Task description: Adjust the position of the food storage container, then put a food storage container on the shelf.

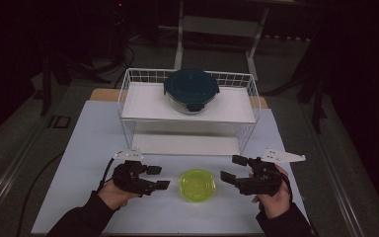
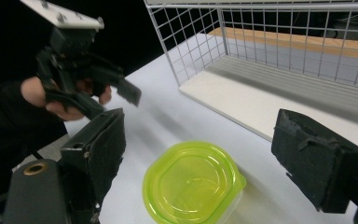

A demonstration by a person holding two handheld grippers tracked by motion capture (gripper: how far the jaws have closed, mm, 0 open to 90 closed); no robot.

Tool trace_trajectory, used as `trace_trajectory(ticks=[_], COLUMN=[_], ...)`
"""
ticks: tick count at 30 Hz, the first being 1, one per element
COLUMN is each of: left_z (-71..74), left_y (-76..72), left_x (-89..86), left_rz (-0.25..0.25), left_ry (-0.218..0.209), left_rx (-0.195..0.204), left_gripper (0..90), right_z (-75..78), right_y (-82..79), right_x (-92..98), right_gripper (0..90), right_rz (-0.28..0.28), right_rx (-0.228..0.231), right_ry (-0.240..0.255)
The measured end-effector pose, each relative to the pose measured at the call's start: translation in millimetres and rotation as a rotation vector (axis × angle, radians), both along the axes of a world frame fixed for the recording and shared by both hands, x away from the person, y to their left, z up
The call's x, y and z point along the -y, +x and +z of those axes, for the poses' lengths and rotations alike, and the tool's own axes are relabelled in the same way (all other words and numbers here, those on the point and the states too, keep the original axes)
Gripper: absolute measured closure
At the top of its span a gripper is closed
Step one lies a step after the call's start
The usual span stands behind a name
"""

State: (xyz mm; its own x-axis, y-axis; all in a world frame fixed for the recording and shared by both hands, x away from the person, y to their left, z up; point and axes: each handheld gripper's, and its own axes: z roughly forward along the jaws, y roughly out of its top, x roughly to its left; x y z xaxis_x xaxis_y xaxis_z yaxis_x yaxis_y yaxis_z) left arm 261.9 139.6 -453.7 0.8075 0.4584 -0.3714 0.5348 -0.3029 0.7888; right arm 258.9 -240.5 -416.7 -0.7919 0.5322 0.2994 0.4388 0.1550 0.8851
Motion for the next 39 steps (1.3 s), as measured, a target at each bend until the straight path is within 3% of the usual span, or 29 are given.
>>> trace_trajectory(ticks=[2,7,11,14,19,21,23,26,32,33,34,35,36,39], left_z=[4.1,6.4,4.2,0.3,-10.1,-13.2,-16.2,-21.0,-32.8,-32.8,-36.8,-39.4,-41.9,-49.9], left_y=[-0.6,1.5,0.7,2.8,8.8,11.2,13.0,15.3,21.2,21.2,22.7,23.6,24.1,26.1], left_x=[1.5,8.5,18.0,24.3,32.0,35.7,38.6,41.4,39.5,39.5,39.0,39.2,39.4,40.8], left_rz=[0.02,0.034,0.051,0.092,0.132,0.149,0.166,0.172,0.21,0.21,0.217,0.219,0.22,0.225], left_ry=[-0.009,-0.041,-0.051,-0.037,-0.035,-0.014,-0.007,-0.011,-0.05,-0.05,-0.057,-0.062,-0.066,-0.074], left_rx=[0.01,-0.043,-0.066,-0.107,-0.175,-0.202,-0.238,-0.29,-0.4,-0.4,-0.433,-0.456,-0.471,-0.515], left_gripper=[16.3,0.8,0.5,0.6,0.6,0.7,6.2,7.0,14.5,15.1,15.1,19.7,21.1,29.1], right_z=[-1.4,-6.0,-11.6,-16.0,-25.0,-28.4,-31.5,-36.6,-47.5,-47.5,-49.9,-55.3,-59.1,-68.9], right_y=[-0.3,0.1,1.6,3.2,9.5,12.1,15.8,21.0,30.3,30.3,31.7,34.0,35.7,38.8], right_x=[-1.4,-4.4,-6.2,-7.1,-6.5,-6.1,-5.7,-3.7,-0.7,-0.7,-1.0,-1.9,-2.6,-5.7], right_gripper=[17.1,14.8,13.8,13.6,13.7,13.1,13.1,15.4,30.5,30.5,32.5,40.6,42.6,49.5], right_rz=[-0.001,0.012,0.009,-0.002,-0.009,-0.024,-0.036,-0.045,-0.073,-0.073,-0.077,-0.083,-0.073,-0.086], right_rx=[0.005,0.016,0.021,0.0,-0.093,-0.122,-0.178,-0.248,-0.394,-0.394,-0.434,-0.492,-0.524,-0.567], right_ry=[-0.009,-0.032,-0.041,-0.059,-0.062,-0.051,-0.027,-0.01,0.001,0.001,0.0,-0.009,-0.019,-0.055])
